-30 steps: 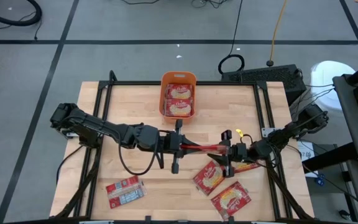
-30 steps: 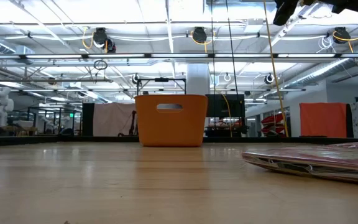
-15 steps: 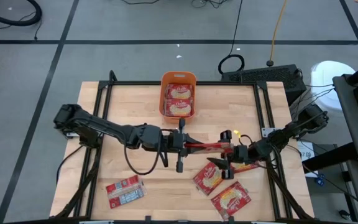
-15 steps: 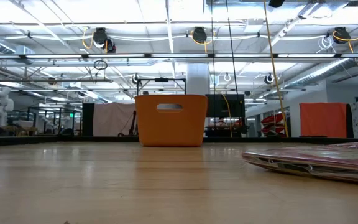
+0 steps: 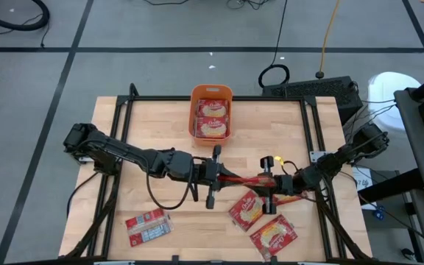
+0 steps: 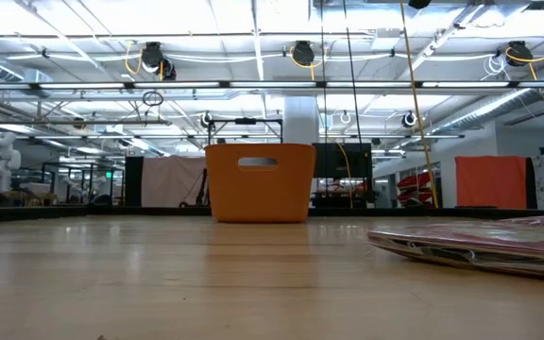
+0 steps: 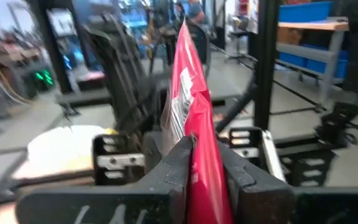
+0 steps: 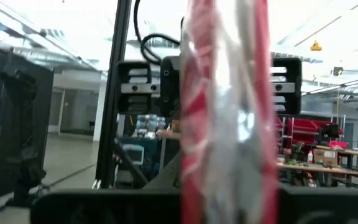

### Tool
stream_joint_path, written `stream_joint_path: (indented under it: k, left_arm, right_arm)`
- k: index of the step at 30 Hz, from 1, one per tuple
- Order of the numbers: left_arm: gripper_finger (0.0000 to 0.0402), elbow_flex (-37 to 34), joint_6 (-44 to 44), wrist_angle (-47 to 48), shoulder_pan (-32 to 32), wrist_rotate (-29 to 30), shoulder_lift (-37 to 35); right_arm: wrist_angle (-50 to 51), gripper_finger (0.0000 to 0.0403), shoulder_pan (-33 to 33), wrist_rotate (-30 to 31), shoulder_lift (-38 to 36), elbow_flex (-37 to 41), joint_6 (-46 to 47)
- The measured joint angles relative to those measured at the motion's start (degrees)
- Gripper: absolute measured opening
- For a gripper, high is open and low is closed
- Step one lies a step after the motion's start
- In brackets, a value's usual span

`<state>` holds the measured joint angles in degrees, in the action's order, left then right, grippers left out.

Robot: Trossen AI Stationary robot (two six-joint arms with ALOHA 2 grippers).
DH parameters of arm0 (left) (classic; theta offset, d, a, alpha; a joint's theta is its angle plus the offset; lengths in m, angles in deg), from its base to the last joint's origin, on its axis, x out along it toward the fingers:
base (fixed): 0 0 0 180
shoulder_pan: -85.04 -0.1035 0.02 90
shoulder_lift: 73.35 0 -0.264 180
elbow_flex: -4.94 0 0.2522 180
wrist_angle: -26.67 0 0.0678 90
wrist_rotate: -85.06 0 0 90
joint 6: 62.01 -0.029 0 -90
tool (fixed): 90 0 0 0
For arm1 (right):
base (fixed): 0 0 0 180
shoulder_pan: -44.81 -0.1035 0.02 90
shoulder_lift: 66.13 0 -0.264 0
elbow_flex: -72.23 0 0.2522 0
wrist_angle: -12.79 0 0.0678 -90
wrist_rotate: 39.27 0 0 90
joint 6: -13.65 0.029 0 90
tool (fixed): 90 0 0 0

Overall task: Sort popcorn bags into baskets
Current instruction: Put the red popcorn bag into the orange bin

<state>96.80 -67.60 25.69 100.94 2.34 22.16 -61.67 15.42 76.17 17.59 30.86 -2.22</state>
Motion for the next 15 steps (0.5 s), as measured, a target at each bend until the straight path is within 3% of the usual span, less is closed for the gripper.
stream_joint_path:
  k: [4,11,15]
  left_arm:
    - [0.0096,0.00,3.98,6.38,-0.01,-1.21,-1.59]
    - [0.0219,-0.04,6.40,15.63,-0.05,4.14,-6.27]
    - [0.0262,0.61,7.60,18.82,-0.35,4.38,-9.59]
  right_arm:
    - [1.56,0.0023,0.02,0.15,0.00,0.29,0.24]
    - [1.43,0.0008,0.07,0.48,-0.02,2.45,1.71]
    - [2.15,0.0011,0.07,3.14,-0.02,4.36,4.76]
